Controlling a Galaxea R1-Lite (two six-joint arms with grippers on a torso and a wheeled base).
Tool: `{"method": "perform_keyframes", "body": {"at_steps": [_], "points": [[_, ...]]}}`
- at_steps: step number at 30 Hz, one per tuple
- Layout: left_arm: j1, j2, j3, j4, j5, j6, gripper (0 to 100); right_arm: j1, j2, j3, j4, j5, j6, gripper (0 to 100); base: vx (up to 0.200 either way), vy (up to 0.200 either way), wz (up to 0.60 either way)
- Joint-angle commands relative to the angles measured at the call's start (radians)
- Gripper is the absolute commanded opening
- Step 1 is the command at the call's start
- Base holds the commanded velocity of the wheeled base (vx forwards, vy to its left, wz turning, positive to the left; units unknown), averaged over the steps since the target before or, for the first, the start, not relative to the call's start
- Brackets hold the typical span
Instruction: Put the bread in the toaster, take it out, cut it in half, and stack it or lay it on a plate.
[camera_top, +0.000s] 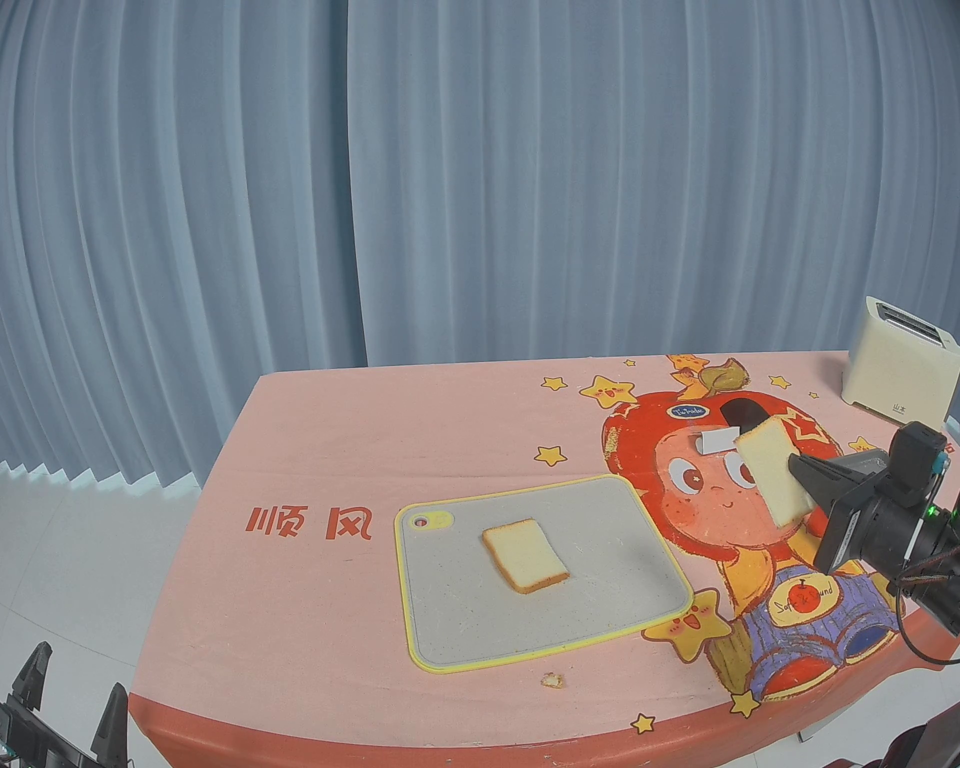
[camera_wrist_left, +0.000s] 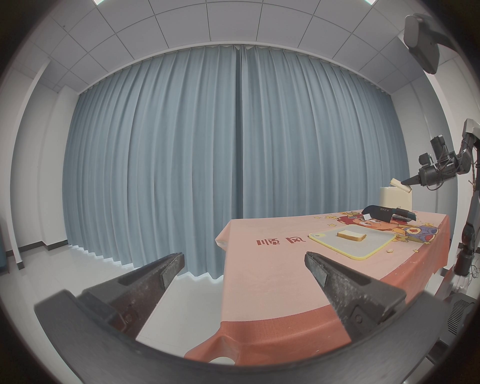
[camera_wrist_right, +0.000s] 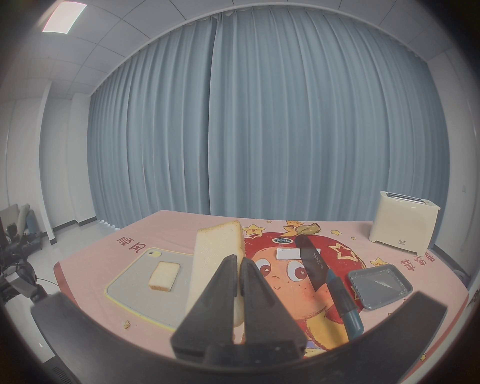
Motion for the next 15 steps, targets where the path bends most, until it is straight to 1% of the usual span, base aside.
{"method": "perform_keyframes", "body": {"at_steps": [1,5,15], "points": [[0.001,-0.016,0.018,-0.001,0.0,0.0,100,0.001,-0.005,-0.001,0.0,0.0,0.0,0,0.0,0.0,0.0],[0.001,-0.016,0.018,-0.001,0.0,0.0,100,0.001,-0.008,-0.001,0.0,0.0,0.0,0,0.0,0.0,0.0],[0.001,-0.016,0.018,-0.001,0.0,0.0,100,0.001,-0.007,0.002,0.001,0.0,0.0,0,0.0,-0.2,0.0]]}}
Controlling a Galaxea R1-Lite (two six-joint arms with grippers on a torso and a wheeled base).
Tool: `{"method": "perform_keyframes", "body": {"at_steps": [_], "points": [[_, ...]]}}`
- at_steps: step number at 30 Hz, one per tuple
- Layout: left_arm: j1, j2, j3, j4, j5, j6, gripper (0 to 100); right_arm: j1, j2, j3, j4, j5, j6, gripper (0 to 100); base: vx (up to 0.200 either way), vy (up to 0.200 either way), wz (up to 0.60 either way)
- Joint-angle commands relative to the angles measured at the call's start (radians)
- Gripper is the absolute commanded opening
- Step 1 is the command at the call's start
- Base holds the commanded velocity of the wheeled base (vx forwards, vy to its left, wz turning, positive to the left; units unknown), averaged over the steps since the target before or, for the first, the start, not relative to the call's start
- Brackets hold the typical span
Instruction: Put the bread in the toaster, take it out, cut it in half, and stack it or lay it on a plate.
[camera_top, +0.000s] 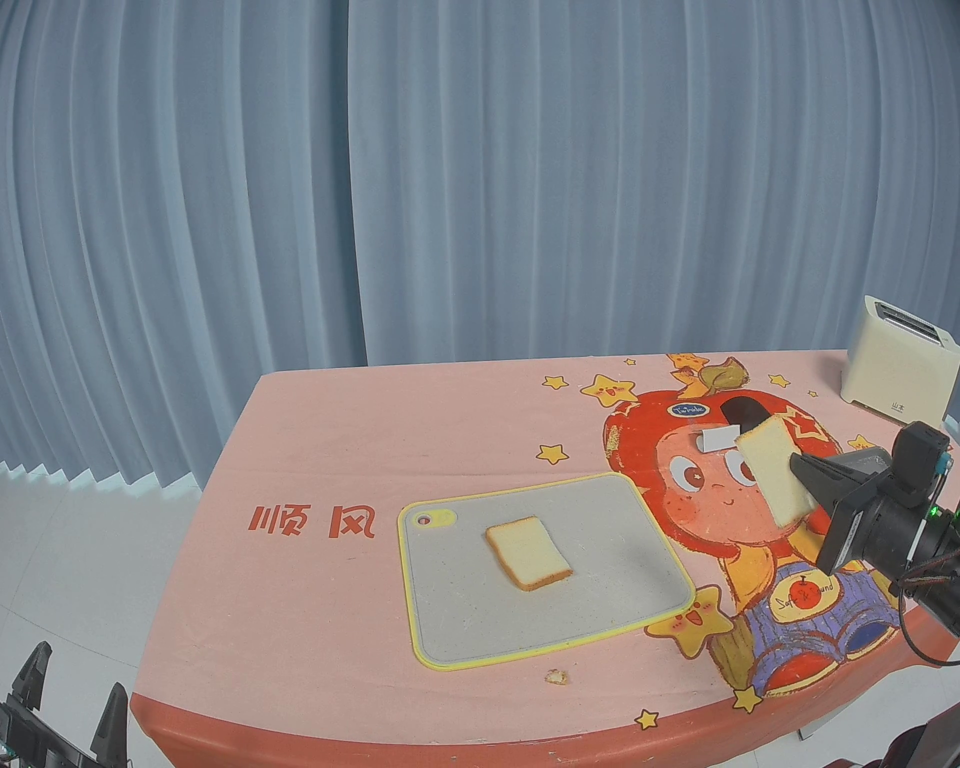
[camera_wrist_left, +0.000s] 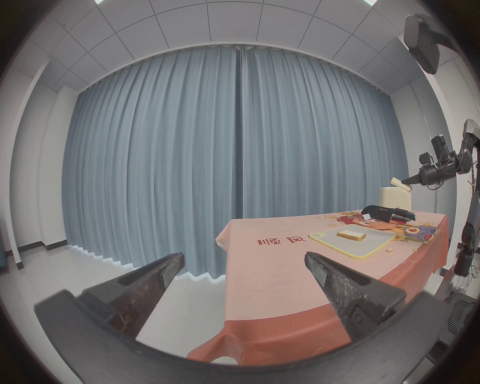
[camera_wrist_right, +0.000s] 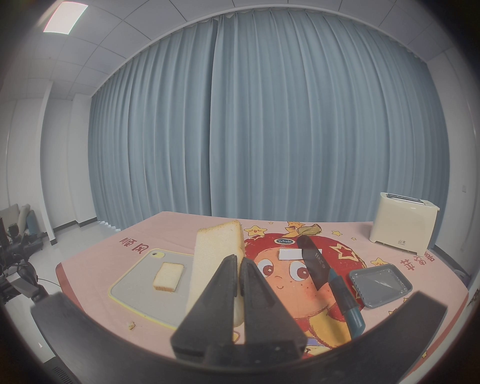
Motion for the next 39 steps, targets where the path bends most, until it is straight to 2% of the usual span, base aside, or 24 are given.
{"method": "perform_keyframes", "body": {"at_steps": [1,39], "points": [[0.001,-0.016,0.018,0.0,0.0,0.0,100,0.0,0.003,0.001,-0.001,-0.001,0.0,0,0.0,-0.2,0.0],[0.001,-0.016,0.018,0.0,0.0,0.0,100,0.0,0.004,0.01,0.001,-0.002,0.001,0,0.0,-0.2,0.0]]}}
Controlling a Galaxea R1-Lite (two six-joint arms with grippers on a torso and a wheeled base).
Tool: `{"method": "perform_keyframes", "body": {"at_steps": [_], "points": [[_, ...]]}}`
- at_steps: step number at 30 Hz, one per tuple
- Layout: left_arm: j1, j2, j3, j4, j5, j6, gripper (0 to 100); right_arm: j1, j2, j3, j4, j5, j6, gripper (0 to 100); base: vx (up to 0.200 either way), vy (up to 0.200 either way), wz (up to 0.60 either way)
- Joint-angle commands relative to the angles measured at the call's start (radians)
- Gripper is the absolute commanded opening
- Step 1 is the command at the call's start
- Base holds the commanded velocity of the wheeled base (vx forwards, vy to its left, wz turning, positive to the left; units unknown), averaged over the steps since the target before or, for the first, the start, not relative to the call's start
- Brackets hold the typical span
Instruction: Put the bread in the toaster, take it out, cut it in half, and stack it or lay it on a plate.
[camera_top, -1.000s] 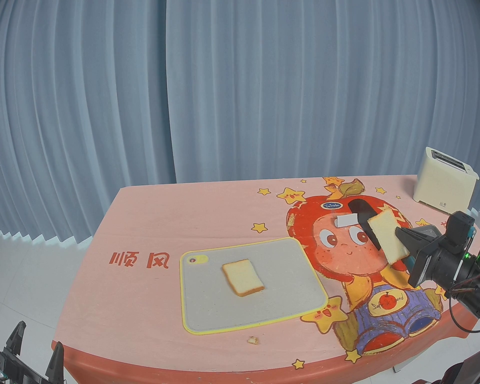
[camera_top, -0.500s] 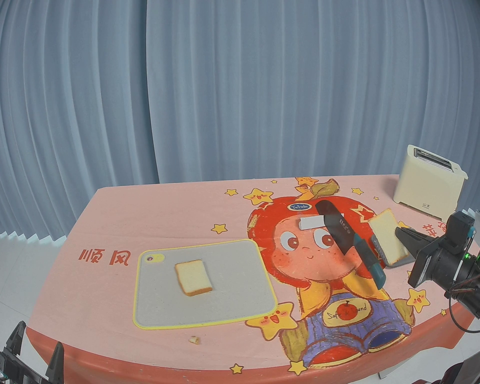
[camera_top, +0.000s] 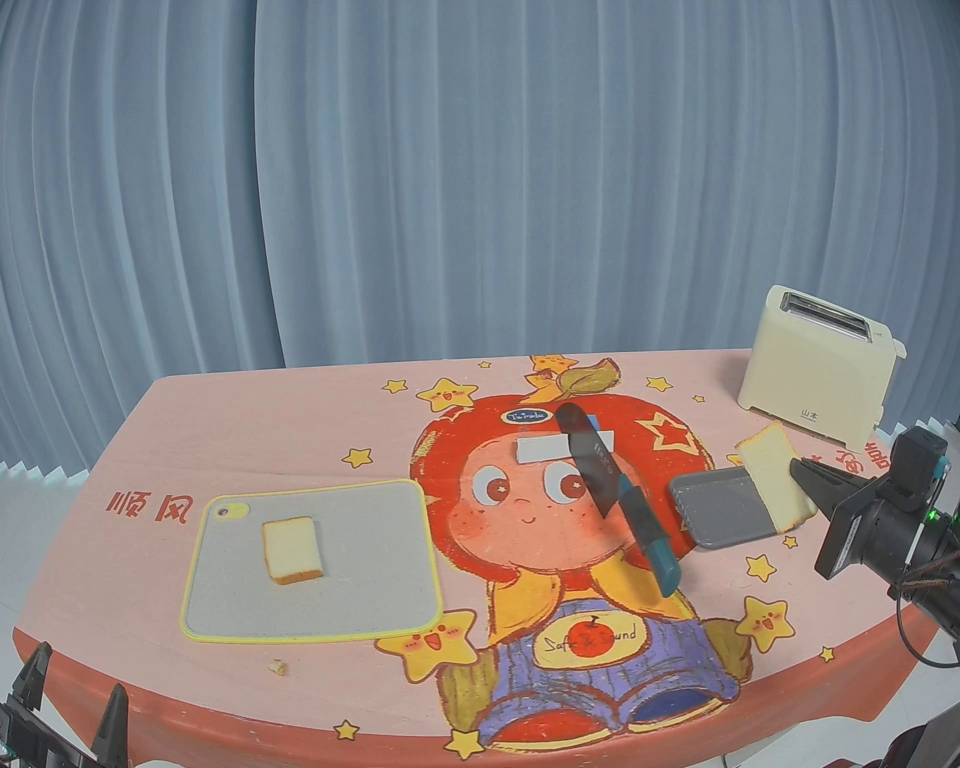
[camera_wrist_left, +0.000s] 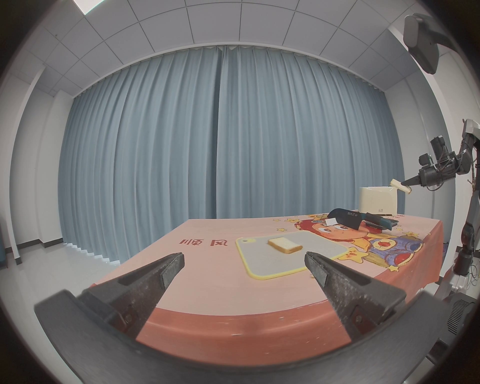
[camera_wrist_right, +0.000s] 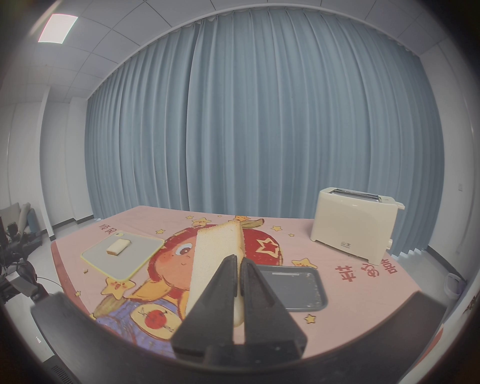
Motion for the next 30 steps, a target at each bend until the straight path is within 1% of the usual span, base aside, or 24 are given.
{"method": "perform_keyframes", "body": {"at_steps": [1,2,10,13,20,27,30], "points": [[0.0,-0.016,0.018,0.0,0.0,0.0,100,0.001,0.003,0.0,-0.001,0.0,0.0,0,0.0,-0.2,0.0],[0.0,-0.016,0.018,0.0,0.0,0.001,100,0.001,0.003,0.0,-0.001,0.0,0.0,0,0.0,-0.2,0.0],[0.0,-0.016,0.018,0.0,0.0,0.0,100,0.001,0.003,0.0,-0.001,-0.002,0.0,0,0.0,0.0,0.0],[0.0,-0.016,0.018,0.001,-0.001,0.001,100,-0.009,0.006,-0.002,-0.001,-0.017,0.0,0,0.0,0.0,0.0],[0.0,-0.016,0.018,0.0,0.0,0.001,100,-0.013,0.005,0.002,-0.001,-0.019,0.0,0,0.0,0.0,0.0],[0.0,-0.016,0.018,0.0,-0.001,0.001,100,-0.013,0.008,-0.006,-0.004,-0.016,0.011,0,0.0,0.0,0.0],[0.0,-0.016,0.018,0.0,-0.001,0.001,100,-0.027,0.003,-0.006,-0.004,-0.02,0.012,0,0.0,0.0,0.0]]}}
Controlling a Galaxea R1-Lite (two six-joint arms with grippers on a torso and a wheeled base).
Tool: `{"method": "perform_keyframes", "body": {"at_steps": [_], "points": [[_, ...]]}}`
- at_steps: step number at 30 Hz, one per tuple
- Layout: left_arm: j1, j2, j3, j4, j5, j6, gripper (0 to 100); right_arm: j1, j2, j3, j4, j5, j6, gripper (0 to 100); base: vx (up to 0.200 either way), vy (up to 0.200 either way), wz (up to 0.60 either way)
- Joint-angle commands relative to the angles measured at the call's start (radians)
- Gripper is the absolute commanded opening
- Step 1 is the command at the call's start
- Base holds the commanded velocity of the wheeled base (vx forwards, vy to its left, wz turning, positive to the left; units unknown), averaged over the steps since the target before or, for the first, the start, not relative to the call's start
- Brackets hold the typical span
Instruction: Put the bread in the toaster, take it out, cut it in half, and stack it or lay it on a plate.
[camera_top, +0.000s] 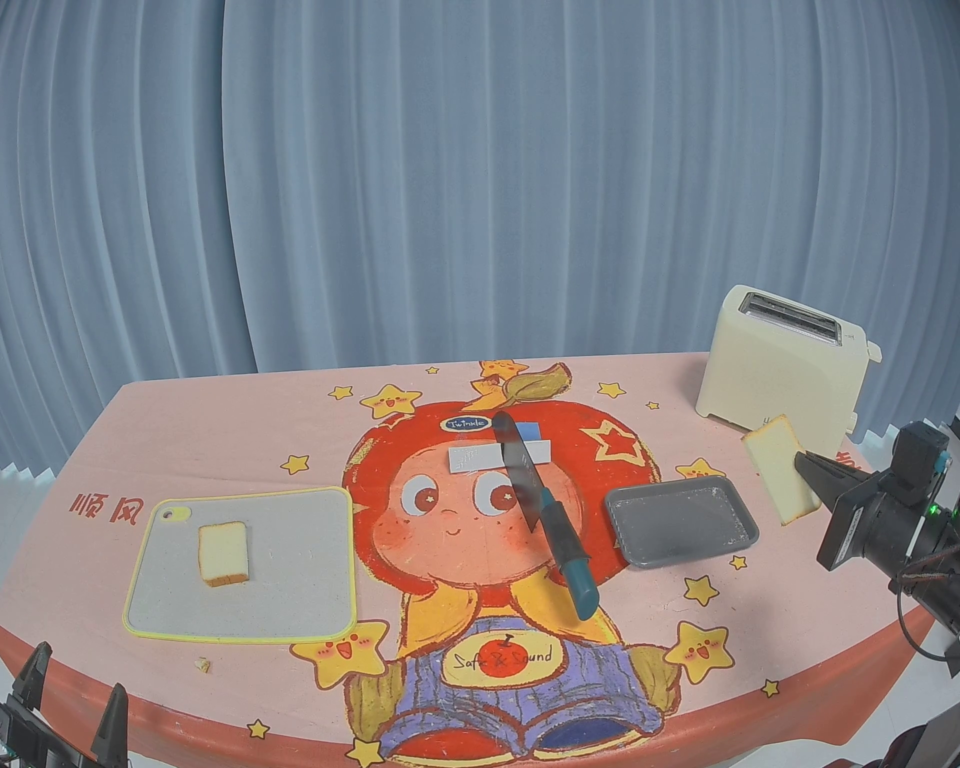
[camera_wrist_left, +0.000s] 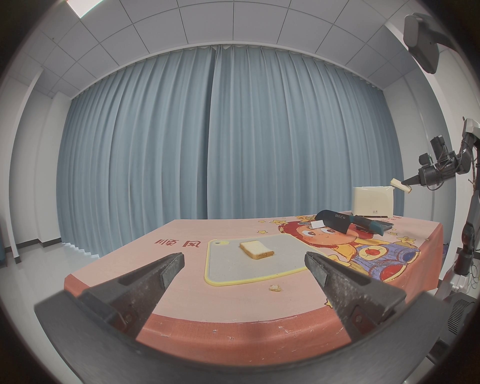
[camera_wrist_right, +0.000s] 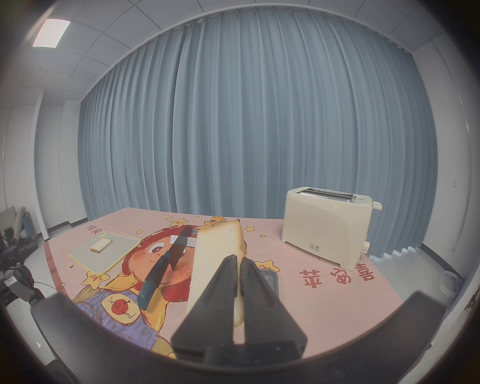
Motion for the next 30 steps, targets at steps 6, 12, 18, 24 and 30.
{"method": "perform_keyframes", "body": {"at_steps": [6,12,18,24,30], "points": [[0.0,-0.016,0.018,-0.001,0.001,0.0,100,-0.1,0.016,0.011,0.012,0.029,-0.001,0,0.0,0.0,0.0],[0.0,-0.016,0.018,-0.001,0.001,0.0,100,-0.1,0.095,0.018,0.0,0.036,0.01,0,0.0,0.0,0.0],[0.0,-0.016,0.018,-0.001,0.001,0.0,100,-0.091,0.177,-0.008,0.0,0.038,0.122,0,0.0,0.0,0.0],[0.0,-0.016,0.018,-0.001,0.001,0.0,100,-0.074,0.21,-0.015,-0.002,0.038,0.127,0,0.0,0.0,0.0],[0.0,-0.016,0.018,-0.001,0.001,0.002,100,-0.089,0.199,-0.088,0.009,0.044,0.108,0,0.0,0.0,0.0]]}}
